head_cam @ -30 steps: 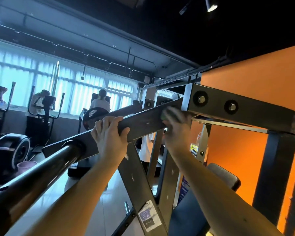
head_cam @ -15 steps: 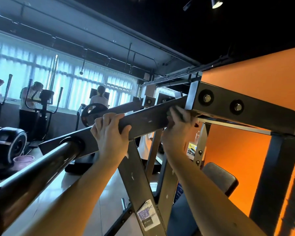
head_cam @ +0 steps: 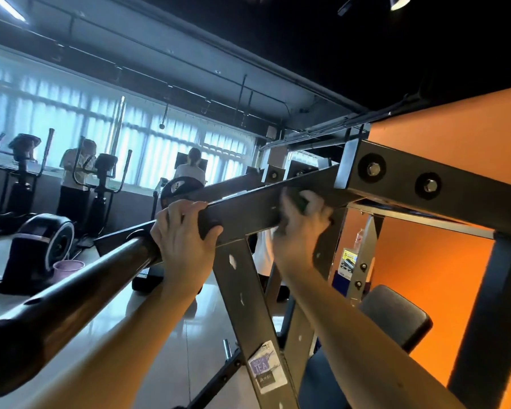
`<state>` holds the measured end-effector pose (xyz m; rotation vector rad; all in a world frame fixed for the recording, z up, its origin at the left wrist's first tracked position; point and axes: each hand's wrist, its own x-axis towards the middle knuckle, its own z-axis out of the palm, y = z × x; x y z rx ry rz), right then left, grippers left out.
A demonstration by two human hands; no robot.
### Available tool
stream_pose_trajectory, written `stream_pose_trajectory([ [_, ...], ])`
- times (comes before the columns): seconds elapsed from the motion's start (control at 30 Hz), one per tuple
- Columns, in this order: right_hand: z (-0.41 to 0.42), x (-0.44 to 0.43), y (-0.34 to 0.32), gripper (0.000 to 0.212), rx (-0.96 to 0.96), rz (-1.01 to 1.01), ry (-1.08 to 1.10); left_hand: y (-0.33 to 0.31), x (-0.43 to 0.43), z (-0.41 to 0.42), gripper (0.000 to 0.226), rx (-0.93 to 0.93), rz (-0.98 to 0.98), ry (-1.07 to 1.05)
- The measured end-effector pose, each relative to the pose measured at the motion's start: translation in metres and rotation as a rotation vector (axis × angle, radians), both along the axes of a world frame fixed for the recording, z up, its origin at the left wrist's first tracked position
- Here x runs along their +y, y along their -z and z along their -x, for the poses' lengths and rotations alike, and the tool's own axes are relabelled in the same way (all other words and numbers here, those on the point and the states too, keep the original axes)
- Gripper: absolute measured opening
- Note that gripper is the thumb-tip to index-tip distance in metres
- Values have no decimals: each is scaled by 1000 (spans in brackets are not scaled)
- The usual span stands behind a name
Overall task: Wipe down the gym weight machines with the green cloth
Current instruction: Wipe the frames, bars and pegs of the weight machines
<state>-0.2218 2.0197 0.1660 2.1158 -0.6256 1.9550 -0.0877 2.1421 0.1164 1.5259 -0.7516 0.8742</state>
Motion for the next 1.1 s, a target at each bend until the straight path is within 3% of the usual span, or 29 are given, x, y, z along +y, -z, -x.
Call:
stream_pose_trajectory([
  [0.07, -21, 18, 19, 71, 211, 165, -43, 4, 1, 0, 51, -14, -4, -17],
  [0.13, -21, 18, 25, 52, 329, 287, -99, 3, 1, 1, 52, -11, 2, -16],
  [0.2, -4, -1, 12, 47, 225, 255, -89, 1, 1, 4, 50, 1, 2, -21],
  [0.27, 19, -21, -3, 57, -18, 45, -6, 1, 1, 4, 48, 5, -10, -16],
  [0.33, 31, -32, -17, 53, -217, -62, 6, 1, 2, 4, 47, 7, -22, -10],
  [0.6, 0, -33, -40, 47, -415, -34, 43, 7, 3, -4, 49, -41, -16, -25],
  [0.7, -12, -21, -32, 57, -444, -116, 8, 11, 5, -6, 50, -62, -2, -31],
  [0.77, -31, 6, -3, 67, -260, -54, -44, 14, 7, -7, 51, -88, 14, -23],
  [0.83, -46, 29, 34, 57, 54, 226, -69, 17, 7, -9, 55, -110, 17, -19],
  [0.9, -40, 21, 43, 46, 201, 362, -113, 20, 6, -9, 57, -126, -1, -26],
  [0.97, -18, 10, 22, 50, 151, 289, -110, 20, 6, -10, 57, -121, -22, -47],
  [1.03, 7, -6, -1, 48, -27, 32, -71, 19, 6, -10, 56, -114, -31, -57],
  [1.1, 16, -13, -13, 49, -182, -96, -107, 18, 5, -8, 55, -103, -29, -69],
])
